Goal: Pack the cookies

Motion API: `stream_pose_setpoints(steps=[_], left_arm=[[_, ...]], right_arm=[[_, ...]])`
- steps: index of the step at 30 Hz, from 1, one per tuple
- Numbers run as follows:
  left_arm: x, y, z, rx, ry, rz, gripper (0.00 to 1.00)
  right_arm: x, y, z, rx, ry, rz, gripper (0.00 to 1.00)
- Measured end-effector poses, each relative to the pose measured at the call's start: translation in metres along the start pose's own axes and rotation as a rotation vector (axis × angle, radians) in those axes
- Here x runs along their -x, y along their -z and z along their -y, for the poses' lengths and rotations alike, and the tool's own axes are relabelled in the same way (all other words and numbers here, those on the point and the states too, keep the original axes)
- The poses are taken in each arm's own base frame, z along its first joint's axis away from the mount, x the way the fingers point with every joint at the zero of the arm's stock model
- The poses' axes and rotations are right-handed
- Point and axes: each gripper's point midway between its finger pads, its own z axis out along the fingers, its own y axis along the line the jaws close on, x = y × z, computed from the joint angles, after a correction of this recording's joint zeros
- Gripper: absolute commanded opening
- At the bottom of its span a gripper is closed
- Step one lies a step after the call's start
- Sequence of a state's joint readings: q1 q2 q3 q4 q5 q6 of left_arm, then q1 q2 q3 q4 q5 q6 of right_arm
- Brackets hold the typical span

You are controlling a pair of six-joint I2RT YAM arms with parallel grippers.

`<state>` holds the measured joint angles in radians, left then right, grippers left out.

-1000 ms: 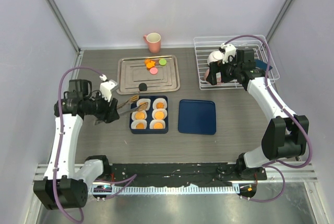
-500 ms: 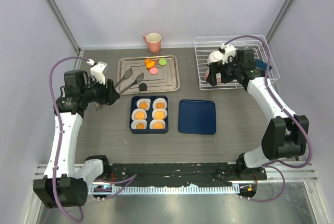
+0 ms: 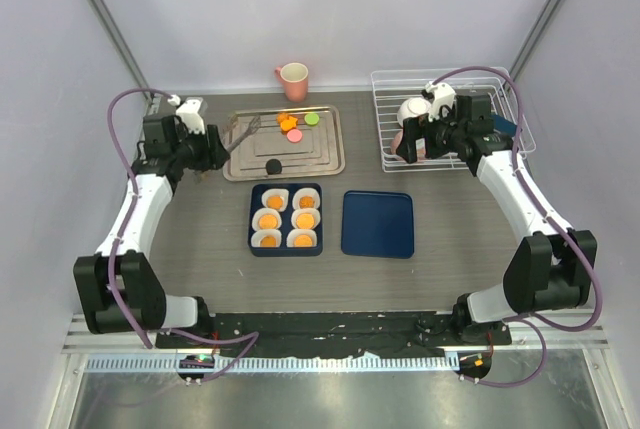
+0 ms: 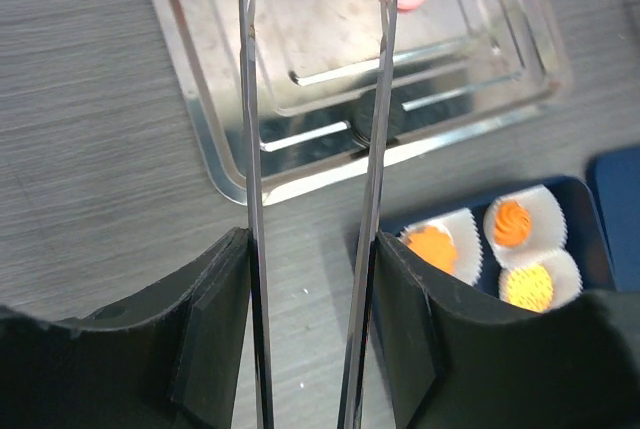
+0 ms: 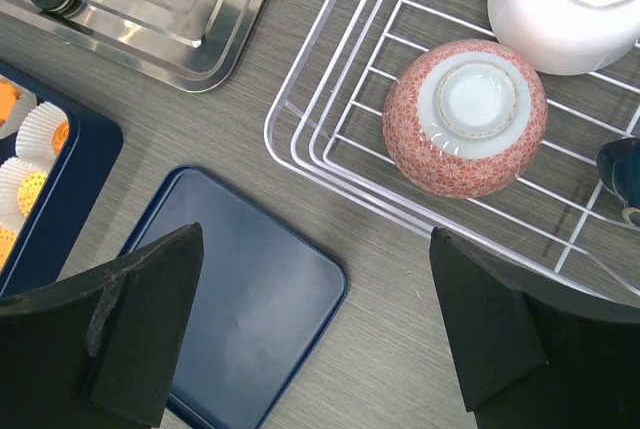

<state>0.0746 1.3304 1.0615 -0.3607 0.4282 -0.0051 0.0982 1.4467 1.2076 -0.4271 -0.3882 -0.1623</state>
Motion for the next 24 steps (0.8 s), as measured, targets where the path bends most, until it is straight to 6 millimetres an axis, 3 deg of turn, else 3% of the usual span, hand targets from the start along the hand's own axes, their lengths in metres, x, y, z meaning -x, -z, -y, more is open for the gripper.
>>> stream_pose_setpoints(steps=[10,20,24], left_arm=[[0.012,-0.024,-0.049,0.221,0.030,0.113,0.51],[-0.021,-0.037,-0.095,0.437,0.043,0.101,0.49],[-0.023,-0.040,-0.105,0.483,0.044,0.105,0.48]], right_arm=[[0.003,0.003,-0.001,-0.001,0.005,0.011,1.00],[0.003,0.003,-0.001,-0.001,0.005,0.011,1.00],[0.003,0.003,-0.001,-0.001,0.005,0.011,1.00]])
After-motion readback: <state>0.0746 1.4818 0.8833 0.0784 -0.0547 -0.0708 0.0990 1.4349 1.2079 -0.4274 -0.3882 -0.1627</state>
